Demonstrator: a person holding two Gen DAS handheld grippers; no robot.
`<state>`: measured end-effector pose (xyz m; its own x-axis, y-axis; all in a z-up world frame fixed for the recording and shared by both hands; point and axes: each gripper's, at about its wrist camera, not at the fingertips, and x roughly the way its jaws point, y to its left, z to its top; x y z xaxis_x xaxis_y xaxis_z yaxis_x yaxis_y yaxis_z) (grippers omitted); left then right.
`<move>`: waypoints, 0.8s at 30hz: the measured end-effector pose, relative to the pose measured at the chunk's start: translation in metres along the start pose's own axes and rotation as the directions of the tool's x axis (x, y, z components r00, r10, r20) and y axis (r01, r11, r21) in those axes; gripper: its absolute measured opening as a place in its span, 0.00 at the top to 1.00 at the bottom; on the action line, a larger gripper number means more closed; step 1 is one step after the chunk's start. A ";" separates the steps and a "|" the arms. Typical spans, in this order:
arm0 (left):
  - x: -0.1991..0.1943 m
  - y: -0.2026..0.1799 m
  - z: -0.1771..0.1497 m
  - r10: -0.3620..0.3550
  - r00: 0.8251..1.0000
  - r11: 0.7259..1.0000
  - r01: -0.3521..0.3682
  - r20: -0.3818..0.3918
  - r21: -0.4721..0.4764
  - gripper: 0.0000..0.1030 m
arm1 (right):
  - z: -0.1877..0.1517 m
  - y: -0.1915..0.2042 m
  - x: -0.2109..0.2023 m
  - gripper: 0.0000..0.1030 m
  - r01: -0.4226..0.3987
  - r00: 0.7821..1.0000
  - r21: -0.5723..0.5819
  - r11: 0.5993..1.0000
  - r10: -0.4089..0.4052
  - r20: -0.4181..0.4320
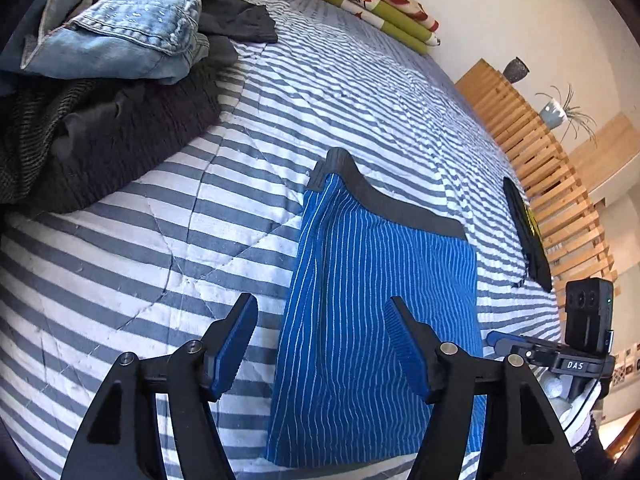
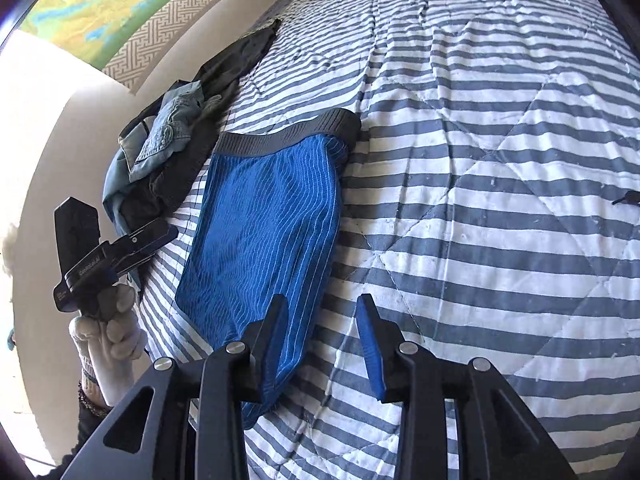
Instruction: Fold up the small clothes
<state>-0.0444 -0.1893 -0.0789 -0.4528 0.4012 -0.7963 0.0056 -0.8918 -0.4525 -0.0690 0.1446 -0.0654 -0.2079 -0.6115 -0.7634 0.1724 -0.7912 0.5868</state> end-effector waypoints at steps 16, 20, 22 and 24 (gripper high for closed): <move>0.035 0.011 0.002 -0.026 0.996 1.000 0.025 -0.088 -0.011 0.91 | 0.015 -0.012 0.036 0.69 -0.127 0.992 0.059 0.990 0.128 -0.018; 0.033 0.009 0.001 -0.048 0.996 0.999 0.048 -0.077 -0.014 0.96 | 0.015 -0.007 0.044 0.89 -0.149 0.988 0.041 0.988 0.151 -0.030; 0.023 0.007 0.002 -0.093 0.994 0.995 0.092 -0.055 -0.030 0.97 | 0.016 -0.007 0.046 0.93 -0.168 0.985 0.054 0.984 0.170 -0.020; 0.005 0.005 0.004 -0.143 0.990 0.989 0.142 -0.017 -0.043 0.97 | 0.016 -0.008 0.036 0.96 -0.205 0.979 0.068 0.976 0.205 0.017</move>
<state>-0.0502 -0.1929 -0.0830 -0.4335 0.5279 -0.7304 -0.0208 -0.8161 -0.5775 -0.0934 0.1288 -0.0939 -0.1845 -0.7606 -0.6224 0.1455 -0.6474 0.7481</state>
